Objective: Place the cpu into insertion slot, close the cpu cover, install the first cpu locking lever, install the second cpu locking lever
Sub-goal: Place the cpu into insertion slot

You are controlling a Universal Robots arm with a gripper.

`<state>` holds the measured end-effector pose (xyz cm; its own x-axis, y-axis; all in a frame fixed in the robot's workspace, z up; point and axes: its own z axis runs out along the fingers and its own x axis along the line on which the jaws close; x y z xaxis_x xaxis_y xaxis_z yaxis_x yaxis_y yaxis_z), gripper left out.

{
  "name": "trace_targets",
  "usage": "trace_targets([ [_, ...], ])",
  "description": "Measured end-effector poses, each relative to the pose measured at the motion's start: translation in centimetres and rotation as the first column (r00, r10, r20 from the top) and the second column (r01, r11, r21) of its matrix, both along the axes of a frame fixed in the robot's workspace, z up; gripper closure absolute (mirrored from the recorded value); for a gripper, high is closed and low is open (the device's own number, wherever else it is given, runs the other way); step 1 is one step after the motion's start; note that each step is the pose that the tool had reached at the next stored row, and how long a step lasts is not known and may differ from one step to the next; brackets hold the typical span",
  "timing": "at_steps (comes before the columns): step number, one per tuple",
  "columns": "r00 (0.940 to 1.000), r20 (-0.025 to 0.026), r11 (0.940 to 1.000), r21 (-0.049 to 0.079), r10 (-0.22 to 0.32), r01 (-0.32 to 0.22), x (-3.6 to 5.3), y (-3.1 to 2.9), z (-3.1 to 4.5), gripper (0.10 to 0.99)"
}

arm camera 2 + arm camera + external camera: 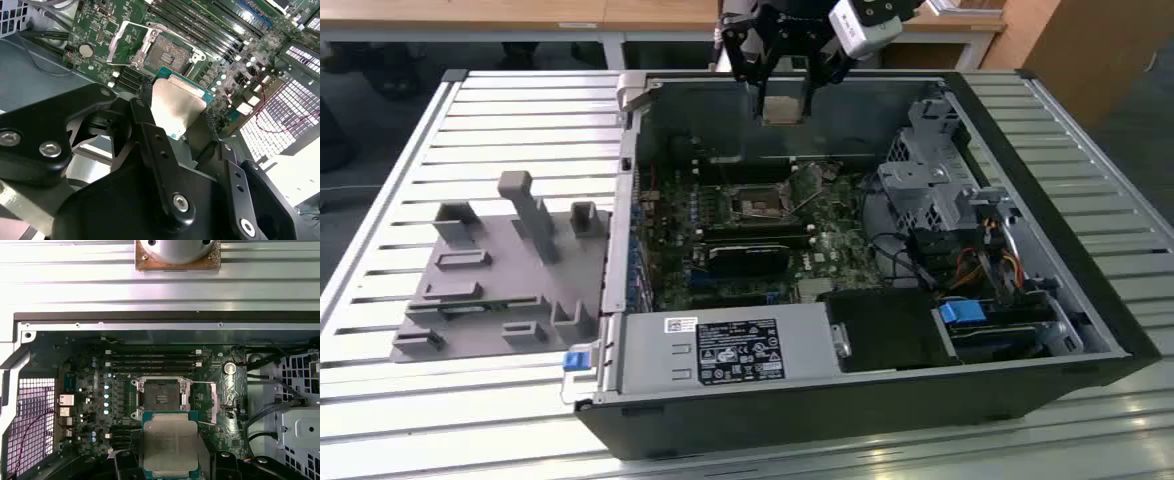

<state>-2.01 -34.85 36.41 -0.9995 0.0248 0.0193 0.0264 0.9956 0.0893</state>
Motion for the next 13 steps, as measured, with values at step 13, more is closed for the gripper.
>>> trace_targets([
  [13, 0.9989, 0.0000, 0.9989, 0.000, -0.047, 0.047, 0.00, 0.00, -0.01, 0.557],
])
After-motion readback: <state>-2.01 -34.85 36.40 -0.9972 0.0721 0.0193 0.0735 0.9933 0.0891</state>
